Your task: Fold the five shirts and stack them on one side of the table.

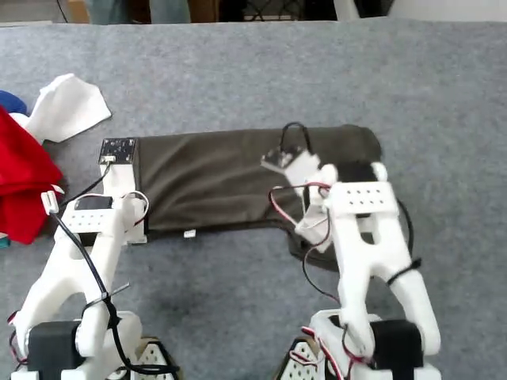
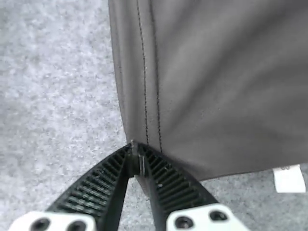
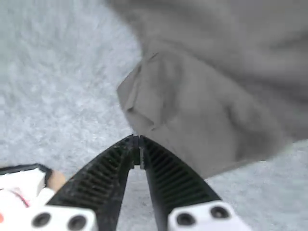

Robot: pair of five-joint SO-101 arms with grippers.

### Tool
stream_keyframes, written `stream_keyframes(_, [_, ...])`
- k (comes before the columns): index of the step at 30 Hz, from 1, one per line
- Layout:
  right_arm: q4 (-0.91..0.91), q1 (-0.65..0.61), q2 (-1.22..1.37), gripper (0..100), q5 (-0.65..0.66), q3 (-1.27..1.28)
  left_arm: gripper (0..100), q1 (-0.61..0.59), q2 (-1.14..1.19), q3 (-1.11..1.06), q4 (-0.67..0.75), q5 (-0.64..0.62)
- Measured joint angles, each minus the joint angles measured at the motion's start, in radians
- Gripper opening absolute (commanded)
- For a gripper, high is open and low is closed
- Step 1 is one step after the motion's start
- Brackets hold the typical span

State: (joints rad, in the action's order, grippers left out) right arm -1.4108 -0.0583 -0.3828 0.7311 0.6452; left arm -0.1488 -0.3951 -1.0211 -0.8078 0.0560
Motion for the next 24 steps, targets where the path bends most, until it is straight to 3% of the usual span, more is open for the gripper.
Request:
stream_keyframes(10, [0.252,0.000,0.250,1.5,-0.149,0.063,3,0.000,0.000,0.000,0.000,0.000])
stream_keyframes(16, [0.299,-0.069,0.339,1.5,-0.153,0.107,3,0.000,0.000,0.000,0.003,0.000])
stream_keyframes(24, [0.293,-0.071,0.304,1.5,-0.153,0.133,3,0.000,0.000,-0.018,0.037,0.000])
